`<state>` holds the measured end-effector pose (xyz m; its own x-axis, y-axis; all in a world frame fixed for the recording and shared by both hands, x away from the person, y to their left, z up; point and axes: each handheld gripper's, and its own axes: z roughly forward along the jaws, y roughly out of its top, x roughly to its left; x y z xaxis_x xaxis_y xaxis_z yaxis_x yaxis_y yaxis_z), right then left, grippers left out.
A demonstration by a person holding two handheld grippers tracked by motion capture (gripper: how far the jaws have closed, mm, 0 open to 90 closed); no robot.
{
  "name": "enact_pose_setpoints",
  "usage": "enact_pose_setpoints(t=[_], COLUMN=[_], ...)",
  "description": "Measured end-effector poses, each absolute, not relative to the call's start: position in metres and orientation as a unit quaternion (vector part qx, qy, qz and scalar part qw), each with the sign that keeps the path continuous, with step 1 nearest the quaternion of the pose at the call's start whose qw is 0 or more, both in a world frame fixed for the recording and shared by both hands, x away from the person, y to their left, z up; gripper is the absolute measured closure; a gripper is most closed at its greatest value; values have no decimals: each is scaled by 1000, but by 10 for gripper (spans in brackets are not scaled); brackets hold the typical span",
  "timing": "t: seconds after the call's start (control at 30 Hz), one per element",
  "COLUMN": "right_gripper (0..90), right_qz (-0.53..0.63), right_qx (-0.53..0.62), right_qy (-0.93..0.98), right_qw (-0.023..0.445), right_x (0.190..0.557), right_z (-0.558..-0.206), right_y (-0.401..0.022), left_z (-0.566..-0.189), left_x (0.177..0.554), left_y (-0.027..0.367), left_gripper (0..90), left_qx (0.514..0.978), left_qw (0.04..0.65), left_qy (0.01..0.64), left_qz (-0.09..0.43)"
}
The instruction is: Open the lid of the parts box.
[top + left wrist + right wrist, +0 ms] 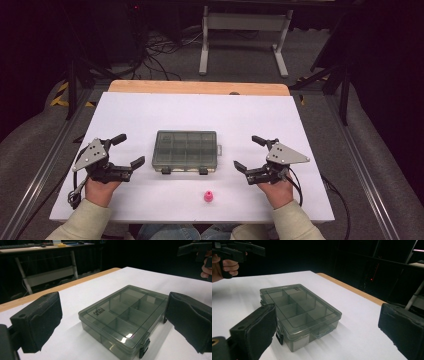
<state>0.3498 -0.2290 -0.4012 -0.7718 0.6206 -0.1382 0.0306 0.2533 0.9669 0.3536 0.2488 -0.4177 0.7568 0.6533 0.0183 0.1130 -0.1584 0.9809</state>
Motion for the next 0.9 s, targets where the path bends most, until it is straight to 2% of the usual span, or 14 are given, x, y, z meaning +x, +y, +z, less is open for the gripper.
enact_pose_setpoints(t=[0.5,0.63,0.77,0.9], right_gripper=[47,153,168,168], right_qz=[563,551,544,531], right_qx=[219,221,219,220], right_qy=[763,776,786,798], right_qw=[229,213,195,180], right_x=[367,370,375,378], right_z=[-408,-413,-416,-421], right_y=[-212,-208,-203,-199], left_z=[-422,-423,-428,-429], left_x=[372,379,385,385], left_y=[243,243,242,241], left_gripper=[48,93,130,136], left_qx=[732,741,759,765], left_qw=[597,592,576,567], left_qy=[259,255,255,260], left_qz=[202,188,164,163])
